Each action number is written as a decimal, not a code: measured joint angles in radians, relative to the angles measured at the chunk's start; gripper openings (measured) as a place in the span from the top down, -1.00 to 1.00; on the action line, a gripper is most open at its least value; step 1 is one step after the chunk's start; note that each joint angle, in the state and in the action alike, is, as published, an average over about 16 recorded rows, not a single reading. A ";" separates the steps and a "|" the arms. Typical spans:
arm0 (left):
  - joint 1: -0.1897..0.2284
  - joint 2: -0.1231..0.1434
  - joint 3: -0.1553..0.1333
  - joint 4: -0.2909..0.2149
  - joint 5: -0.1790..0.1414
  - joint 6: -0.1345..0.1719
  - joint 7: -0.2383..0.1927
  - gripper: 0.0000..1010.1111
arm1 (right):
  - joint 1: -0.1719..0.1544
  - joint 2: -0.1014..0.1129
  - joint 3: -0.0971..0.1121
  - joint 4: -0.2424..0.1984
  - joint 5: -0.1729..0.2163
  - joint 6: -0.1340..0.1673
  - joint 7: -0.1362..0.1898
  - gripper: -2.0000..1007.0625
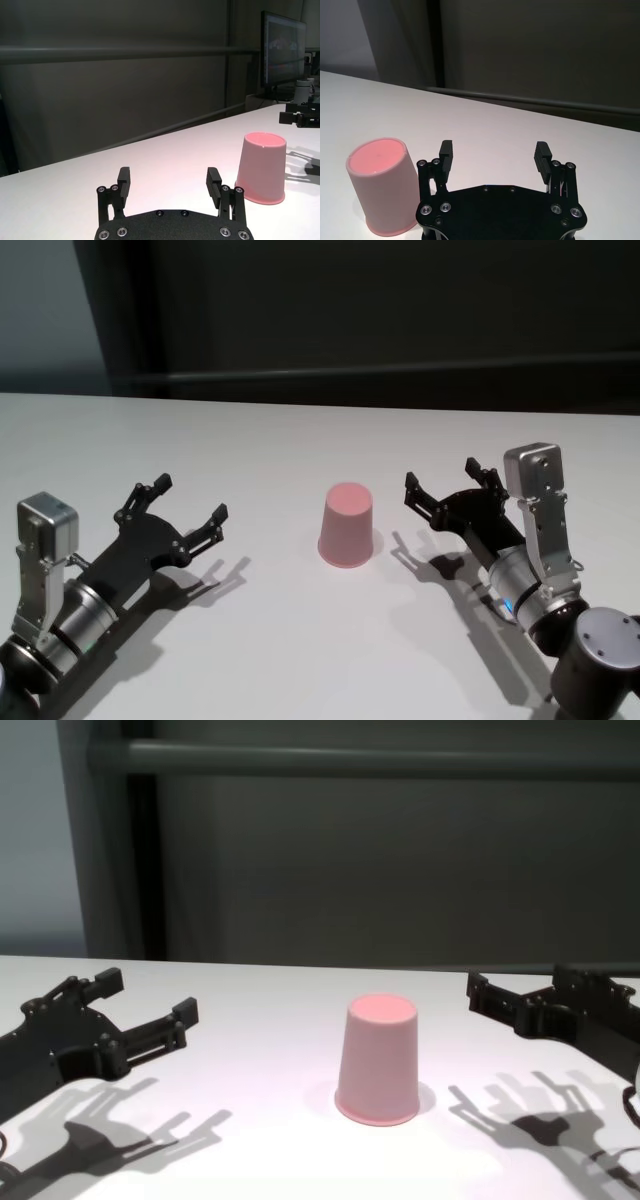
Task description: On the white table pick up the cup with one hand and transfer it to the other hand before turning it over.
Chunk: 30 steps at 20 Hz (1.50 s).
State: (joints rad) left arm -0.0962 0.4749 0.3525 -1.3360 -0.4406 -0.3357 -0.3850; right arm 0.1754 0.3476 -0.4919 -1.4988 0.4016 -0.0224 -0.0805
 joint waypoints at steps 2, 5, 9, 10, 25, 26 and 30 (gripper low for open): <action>0.000 0.000 0.000 0.000 0.000 0.000 0.000 -0.98 | -0.013 -0.006 0.011 0.009 0.003 -0.011 -0.004 -0.99; 0.000 0.000 0.000 0.000 0.000 0.000 0.000 -0.98 | -0.030 -0.013 0.024 0.018 0.003 -0.021 -0.011 -0.99; 0.000 0.000 0.000 0.000 0.000 0.000 0.000 -0.98 | -0.048 -0.018 0.035 0.022 -0.002 -0.027 -0.019 -0.99; 0.000 0.000 0.000 0.000 0.000 0.000 0.000 -0.98 | -0.052 -0.019 0.037 0.022 -0.003 -0.027 -0.020 -0.99; 0.000 0.000 0.000 0.000 0.000 0.000 0.000 -0.98 | -0.064 -0.021 0.042 0.017 -0.015 -0.027 -0.027 -0.99; 0.000 0.000 0.000 0.000 0.000 0.000 0.000 -0.98 | -0.063 -0.021 0.042 0.017 -0.015 -0.027 -0.027 -0.99; 0.000 0.000 0.000 0.000 0.000 0.000 0.000 -0.98 | -0.061 -0.021 0.041 0.017 -0.014 -0.025 -0.025 -0.99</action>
State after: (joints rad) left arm -0.0962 0.4749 0.3525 -1.3360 -0.4405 -0.3357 -0.3850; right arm 0.1141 0.3268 -0.4510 -1.4820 0.3875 -0.0476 -0.1060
